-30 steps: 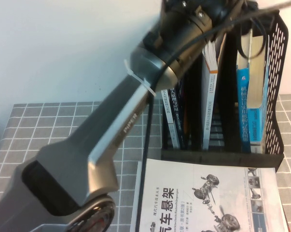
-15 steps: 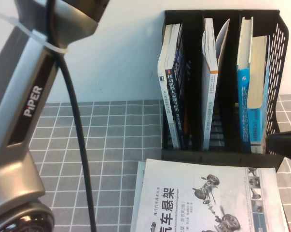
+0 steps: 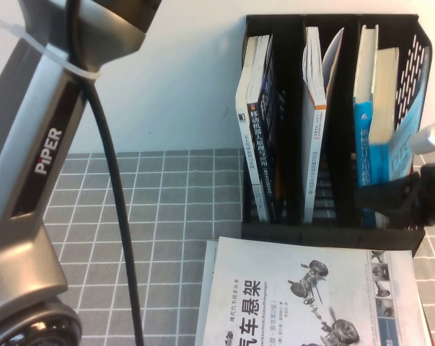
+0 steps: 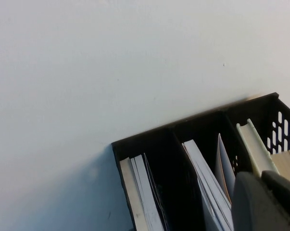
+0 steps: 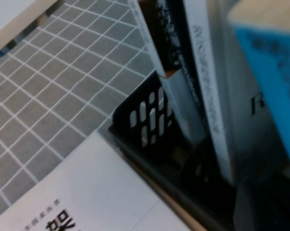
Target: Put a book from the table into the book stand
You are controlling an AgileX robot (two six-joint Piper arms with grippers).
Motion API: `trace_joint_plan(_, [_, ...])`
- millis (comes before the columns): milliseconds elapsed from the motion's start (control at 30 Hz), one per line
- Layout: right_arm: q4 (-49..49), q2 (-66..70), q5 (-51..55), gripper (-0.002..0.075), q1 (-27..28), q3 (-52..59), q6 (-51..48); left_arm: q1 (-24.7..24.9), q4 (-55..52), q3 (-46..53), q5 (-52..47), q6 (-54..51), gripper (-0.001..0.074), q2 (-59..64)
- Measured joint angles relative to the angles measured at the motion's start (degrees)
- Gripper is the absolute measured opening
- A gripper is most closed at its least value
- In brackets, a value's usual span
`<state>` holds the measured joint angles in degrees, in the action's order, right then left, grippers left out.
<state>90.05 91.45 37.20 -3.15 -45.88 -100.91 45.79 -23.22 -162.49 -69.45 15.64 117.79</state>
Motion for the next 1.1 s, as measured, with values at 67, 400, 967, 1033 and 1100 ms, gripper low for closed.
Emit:
trace_joint_plan(67, [1.6,1.9,-1.2,-0.0003,0.0,-1.7,-1.0,0.0,0.0,0.0,-0.4,-0.2,0.0001,0.0])
trace_joint_plan(400, [1.9,3.5,2.5,-0.0003,-0.1,-3.8,3.1,0.0,0.0,0.0,-1.3,-1.1,0.0,-1.1])
trace_joint_plan(967, [-1.2,8.6,-5.9,-0.0003,-2.1,-3.7,2.1,0.0,0.5,0.0,-1.3,-1.1,-0.0001,-1.2])
trace_joint_plan(1033, [2.4,8.6,-6.6,-0.0003,-2.1,-3.6,-2.8,0.0,0.5,0.0,-1.4,-1.1,-0.0001,-1.2])
trace_joint_plan(1100, [3.5,8.7,-7.6,-0.0002,-2.3,-4.2,-5.0,0.0,0.5,0.0,-1.6,-1.1,-0.0001,-1.2])
